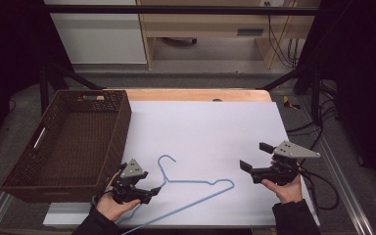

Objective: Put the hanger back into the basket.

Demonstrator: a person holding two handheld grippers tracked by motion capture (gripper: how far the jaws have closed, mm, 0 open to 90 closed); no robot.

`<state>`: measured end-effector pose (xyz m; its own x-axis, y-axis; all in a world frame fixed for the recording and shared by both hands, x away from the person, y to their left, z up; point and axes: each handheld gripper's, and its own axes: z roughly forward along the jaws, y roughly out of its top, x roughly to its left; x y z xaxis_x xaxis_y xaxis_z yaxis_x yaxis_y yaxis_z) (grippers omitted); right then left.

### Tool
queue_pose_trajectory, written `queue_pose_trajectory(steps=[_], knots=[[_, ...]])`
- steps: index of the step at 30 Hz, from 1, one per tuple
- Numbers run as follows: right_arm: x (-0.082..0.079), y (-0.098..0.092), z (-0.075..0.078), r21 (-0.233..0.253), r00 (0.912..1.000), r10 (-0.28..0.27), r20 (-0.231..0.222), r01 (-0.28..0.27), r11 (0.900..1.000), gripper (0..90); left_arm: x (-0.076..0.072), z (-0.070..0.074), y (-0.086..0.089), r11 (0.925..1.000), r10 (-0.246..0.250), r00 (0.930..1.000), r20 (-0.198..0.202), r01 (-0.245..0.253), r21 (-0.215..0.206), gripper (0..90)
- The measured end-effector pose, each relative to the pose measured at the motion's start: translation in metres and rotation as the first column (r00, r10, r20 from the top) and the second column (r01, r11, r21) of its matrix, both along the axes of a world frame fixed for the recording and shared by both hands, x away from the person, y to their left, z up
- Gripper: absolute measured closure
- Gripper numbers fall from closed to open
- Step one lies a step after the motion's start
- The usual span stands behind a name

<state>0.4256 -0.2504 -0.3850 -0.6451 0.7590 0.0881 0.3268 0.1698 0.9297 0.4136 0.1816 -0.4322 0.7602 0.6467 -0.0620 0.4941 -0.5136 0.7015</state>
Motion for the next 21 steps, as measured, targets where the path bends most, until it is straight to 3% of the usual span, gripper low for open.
queue_pose_trajectory(steps=[5,8,12,15,17,21], knots=[[0.000,0.002,-0.001,-0.004,1.0000,0.008,-0.004,-0.008,1.000,3.2,0.001,-0.008,-0.003,0.9992,0.000,0.9999,-0.016,0.001,0.040,38.8],[0.000,0.002,-0.001,-0.005,0.9999,0.006,-0.009,-0.006,1.000,3.3,0.002,-0.012,-0.004,0.9982,0.003,1.0000,0.000,-0.003,0.060,41.7],[0.001,0.003,-0.002,-0.007,0.9999,0.007,-0.012,-0.007,1.000,3.2,0.001,-0.017,-0.007,0.9970,-0.020,0.9998,-0.007,0.021,0.075,47.8],[0.001,0.004,-0.002,-0.005,0.9999,0.008,-0.014,-0.008,1.000,3.2,0.001,-0.020,-0.010,0.9939,-0.041,0.9992,-0.004,0.041,0.103,48.0],[0.001,0.004,-0.003,-0.008,0.9999,0.010,-0.013,-0.010,1.000,3.2,0.001,-0.021,-0.012,0.9927,-0.042,0.9985,-0.034,0.045,0.112,48.4],[0.001,0.005,-0.003,-0.011,0.9998,0.013,-0.016,-0.014,1.000,3.2,0.002,-0.026,-0.013,0.9915,-0.022,0.9989,-0.041,0.027,0.127,50.3]])
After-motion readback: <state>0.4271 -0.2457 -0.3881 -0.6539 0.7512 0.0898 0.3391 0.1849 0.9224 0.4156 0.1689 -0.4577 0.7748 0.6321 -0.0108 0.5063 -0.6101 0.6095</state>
